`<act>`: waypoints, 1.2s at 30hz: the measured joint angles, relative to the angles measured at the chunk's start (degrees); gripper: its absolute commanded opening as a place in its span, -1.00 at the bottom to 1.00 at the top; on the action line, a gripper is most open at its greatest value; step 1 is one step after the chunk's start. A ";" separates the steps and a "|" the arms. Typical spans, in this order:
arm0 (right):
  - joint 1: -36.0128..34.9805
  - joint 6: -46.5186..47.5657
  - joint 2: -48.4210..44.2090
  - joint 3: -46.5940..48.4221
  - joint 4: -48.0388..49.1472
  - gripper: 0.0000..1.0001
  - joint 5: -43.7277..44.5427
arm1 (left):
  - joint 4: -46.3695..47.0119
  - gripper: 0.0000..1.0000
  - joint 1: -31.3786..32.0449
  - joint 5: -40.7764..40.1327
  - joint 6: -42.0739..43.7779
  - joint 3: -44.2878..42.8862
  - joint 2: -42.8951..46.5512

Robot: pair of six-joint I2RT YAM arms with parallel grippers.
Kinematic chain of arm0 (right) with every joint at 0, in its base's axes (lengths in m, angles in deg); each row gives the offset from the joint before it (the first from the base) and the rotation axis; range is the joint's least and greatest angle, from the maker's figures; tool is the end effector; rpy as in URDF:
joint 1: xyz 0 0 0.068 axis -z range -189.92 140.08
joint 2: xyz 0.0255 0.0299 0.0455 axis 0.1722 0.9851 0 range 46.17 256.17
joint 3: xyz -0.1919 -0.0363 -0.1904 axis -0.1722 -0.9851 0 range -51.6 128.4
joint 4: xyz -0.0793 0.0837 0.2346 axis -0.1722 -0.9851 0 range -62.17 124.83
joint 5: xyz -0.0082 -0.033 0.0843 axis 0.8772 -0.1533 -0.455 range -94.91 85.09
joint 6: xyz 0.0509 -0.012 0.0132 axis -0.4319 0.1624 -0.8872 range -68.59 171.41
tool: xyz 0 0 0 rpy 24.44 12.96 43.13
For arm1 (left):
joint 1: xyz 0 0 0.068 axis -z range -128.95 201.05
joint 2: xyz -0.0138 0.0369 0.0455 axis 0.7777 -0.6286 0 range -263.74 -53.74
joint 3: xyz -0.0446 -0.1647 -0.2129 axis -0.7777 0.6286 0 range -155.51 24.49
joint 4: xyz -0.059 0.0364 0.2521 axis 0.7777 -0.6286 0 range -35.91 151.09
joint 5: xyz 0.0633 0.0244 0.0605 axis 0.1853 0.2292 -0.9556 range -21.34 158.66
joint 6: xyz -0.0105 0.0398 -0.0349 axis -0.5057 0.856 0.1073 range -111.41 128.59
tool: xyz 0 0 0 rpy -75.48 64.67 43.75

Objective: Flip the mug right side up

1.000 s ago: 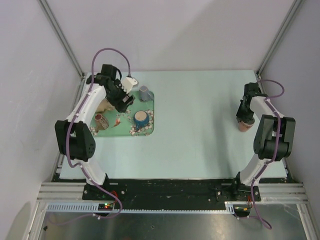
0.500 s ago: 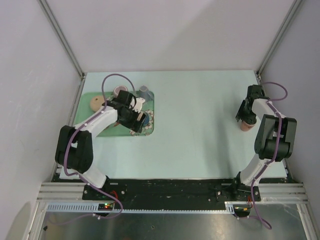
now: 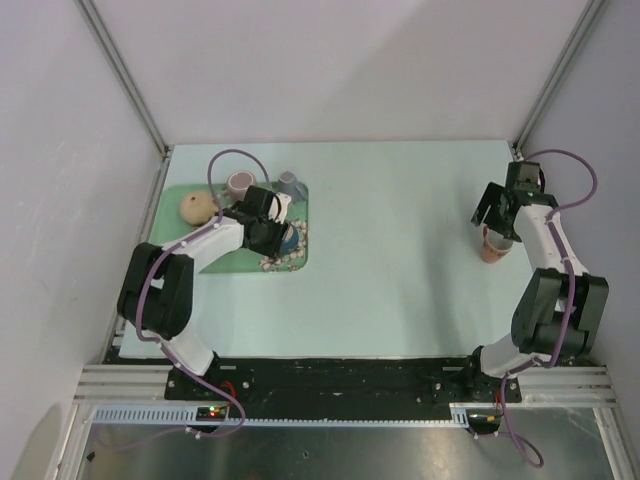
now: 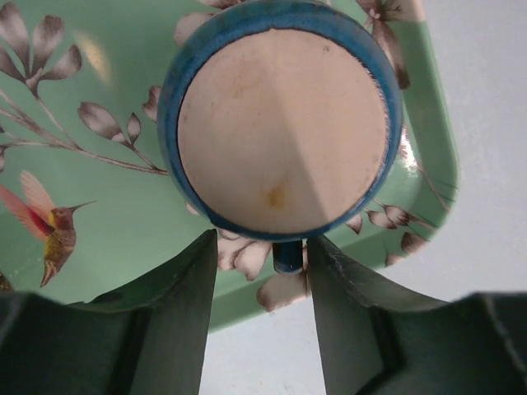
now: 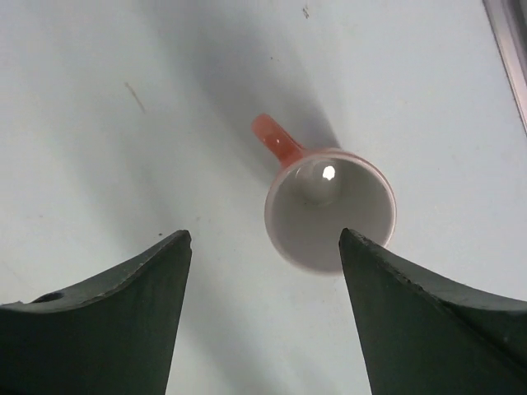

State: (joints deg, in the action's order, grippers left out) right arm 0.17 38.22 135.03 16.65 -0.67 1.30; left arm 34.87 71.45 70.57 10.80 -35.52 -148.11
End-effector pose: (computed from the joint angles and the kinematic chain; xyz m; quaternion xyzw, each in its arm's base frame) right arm 0.3204 -0.0610 0.2565 0.2081 0.9324 -0.0439 0.2922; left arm 0.3089 -0.1162 0.1925 0.1937 0.9475 -0.0561 0.2482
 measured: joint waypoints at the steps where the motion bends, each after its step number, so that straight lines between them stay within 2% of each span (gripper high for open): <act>1: -0.15 0.00 -1.33 0.00 -0.22 0.60 0.00 | 0.28 0.04 0.00 -0.17 0.07 0.00 -0.66; 5: -0.52 0.09 -5.75 0.00 -0.87 0.72 -0.07 | 0.48 0.04 0.00 -0.52 0.11 0.00 -2.32; 7: -0.72 0.17 -7.98 0.00 -1.01 0.72 -0.33 | 0.61 -0.09 0.00 -0.72 0.11 0.00 -2.75; 11: -1.31 0.22 -12.11 0.00 -1.09 0.72 -1.99 | 0.33 -0.49 0.00 -1.53 0.20 -1.16 -4.33; 13: -1.70 0.31 -13.94 0.00 -1.09 0.72 -3.02 | 0.33 -0.81 0.00 -1.70 0.28 -2.47 -5.57; 15: -1.95 0.44 -15.30 0.00 -1.09 0.73 -4.13 | 0.48 -0.95 0.00 -1.33 0.44 -3.67 -6.60; 19: -2.73 0.90 -18.23 0.00 -1.16 0.76 -6.69 | 0.42 -1.00 -0.31 -0.37 0.79 -4.22 -6.99; 22: -4.46 0.83 -20.31 0.00 -1.09 0.96 -8.57 | -1.05 -1.00 -1.01 1.18 0.72 -5.29 -6.99; 26: -13.09 -0.22 -21.97 0.00 0.48 0.99 -12.70 | -3.93 -1.00 -2.45 6.10 0.50 -8.24 -5.46; 30: -23.93 -4.22 -20.85 0.00 6.40 0.99 -20.22 | -5.49 -1.00 -3.23 11.63 -0.37 -12.90 -1.05; 36: -30.47 -15.89 -18.16 -0.02 21.46 0.99 -31.89 | -7.74 -1.00 -3.30 23.50 -5.16 -26.51 3.32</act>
State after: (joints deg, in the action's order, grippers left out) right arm -30.30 22.33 116.86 16.63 20.79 -30.58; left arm 27.14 68.15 94.07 5.65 -62.03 -144.79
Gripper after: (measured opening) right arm 0.993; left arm 0.115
